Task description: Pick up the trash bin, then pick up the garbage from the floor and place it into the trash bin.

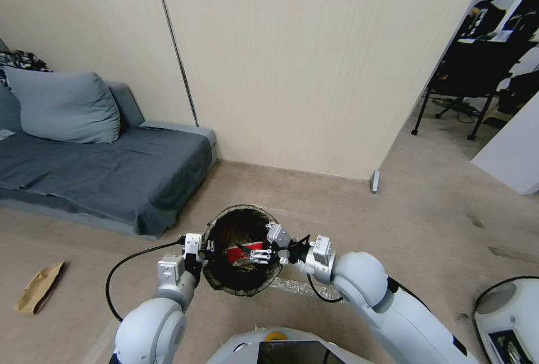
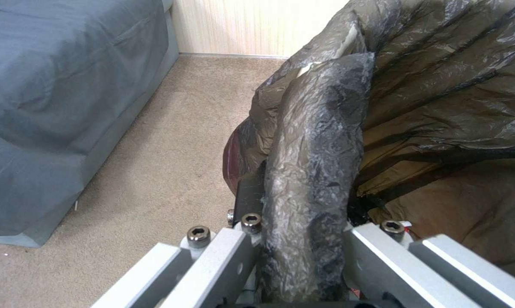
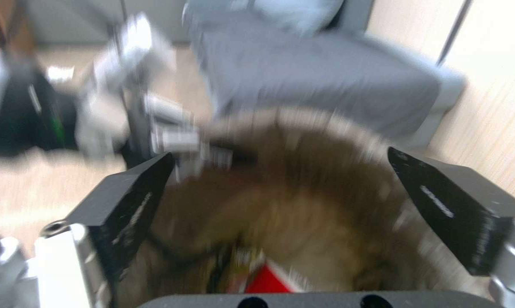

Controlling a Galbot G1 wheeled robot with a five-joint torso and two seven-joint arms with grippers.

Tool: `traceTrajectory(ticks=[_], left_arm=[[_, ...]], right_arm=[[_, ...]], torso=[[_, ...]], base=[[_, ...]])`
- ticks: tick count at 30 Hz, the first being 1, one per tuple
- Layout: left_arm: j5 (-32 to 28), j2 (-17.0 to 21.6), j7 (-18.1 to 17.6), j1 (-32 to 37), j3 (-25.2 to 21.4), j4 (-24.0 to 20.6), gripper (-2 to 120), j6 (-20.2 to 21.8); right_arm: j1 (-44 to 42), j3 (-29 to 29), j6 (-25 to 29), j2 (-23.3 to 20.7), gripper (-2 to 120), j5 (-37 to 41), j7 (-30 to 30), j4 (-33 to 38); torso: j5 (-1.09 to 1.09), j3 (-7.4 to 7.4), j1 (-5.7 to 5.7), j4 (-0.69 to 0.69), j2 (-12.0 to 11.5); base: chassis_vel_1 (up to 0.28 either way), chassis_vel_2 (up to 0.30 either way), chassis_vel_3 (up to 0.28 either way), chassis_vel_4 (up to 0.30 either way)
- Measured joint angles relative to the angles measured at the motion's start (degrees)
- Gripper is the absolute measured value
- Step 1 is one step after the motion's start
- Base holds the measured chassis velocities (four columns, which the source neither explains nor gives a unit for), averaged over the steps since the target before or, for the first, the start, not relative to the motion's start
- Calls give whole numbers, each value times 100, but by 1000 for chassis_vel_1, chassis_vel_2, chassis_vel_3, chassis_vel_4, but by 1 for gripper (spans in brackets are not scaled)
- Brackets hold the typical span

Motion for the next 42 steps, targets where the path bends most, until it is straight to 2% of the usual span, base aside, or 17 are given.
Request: traceTrajectory(ticks=[8, 11, 12, 16, 17, 20, 21, 24, 25, 29, 30, 33, 42], left_arm=[[-15, 8, 0, -6, 2, 21, 1, 22], [-31, 32, 15, -3, -9, 22, 1, 38], [-31, 32, 15, -3, -9, 22, 1, 38], [-49, 43, 22, -4, -12, 22, 1, 40], [-49, 43, 22, -4, -12, 22, 1, 40], [-82, 69, 30, 2, -57, 18, 1, 41], [-82, 69, 30, 2, -57, 18, 1, 41], [-136, 113, 35, 5, -106, 0, 1, 41], [-136, 113, 35, 5, -106, 0, 1, 41], [-157, 122, 38, 15, -143, 0, 1, 42], [-157, 122, 38, 15, -143, 0, 1, 42], [-158, 97, 54, 12, -155, 6, 1, 39], [-135, 68, 62, -12, -199, 78, 1, 28]], right_arm=[[-186, 511, 5, 207, 100, 462, 767, 607], [-502, 871, 390, 334, 100, 292, 1388, 693], [-502, 871, 390, 334, 100, 292, 1388, 693], [-895, 1080, 1161, 747, 100, -516, 2303, 332], [-895, 1080, 1161, 747, 100, -516, 2303, 332], [-1259, 1269, 2028, 1215, 100, -1332, 2419, -182], [-1259, 1269, 2028, 1215, 100, -1332, 2419, -182], [-1695, 1653, 2882, 1683, 100, -1986, 2333, -660], [-1695, 1653, 2882, 1683, 100, -1986, 2333, -660], [-2126, 2173, 3570, 2094, 100, -2230, 2312, -1052], [-2126, 2173, 3570, 2094, 100, -2230, 2312, -1052], [-2422, 2617, 4025, 2390, 100, -2377, 2281, -1338], [-3242, 3306, 4733, 2745, 100, -2202, 2258, -1599]], torso=[[0, 0, 0, 1, 0], [0, 0, 0, -1, 0], [0, 0, 0, -1, 0], [-1, 0, 0, 0, 0], [-1, 0, 0, 0, 0], [-1, 0, 0, 0, 0], [-1, 0, 0, 0, 0], [1, 0, 0, -1, 0], [1, 0, 0, -1, 0], [0, 0, 0, -1, 0], [0, 0, 0, -1, 0], [1, 0, 0, 0, 0], [0, 0, 0, -2, 0]], base=[[0, 0, 0, 0], [0, 0, 0, 0], [0, 0, 0, 0], [0, 0, 0, 0], [0, 0, 0, 0], [0, 0, 0, 0], [0, 0, 0, 0], [0, 0, 0, 0], [0, 0, 0, 0], [0, 0, 0, 0], [0, 0, 0, 0], [0, 0, 0, 0], [0, 0, 0, 0]])
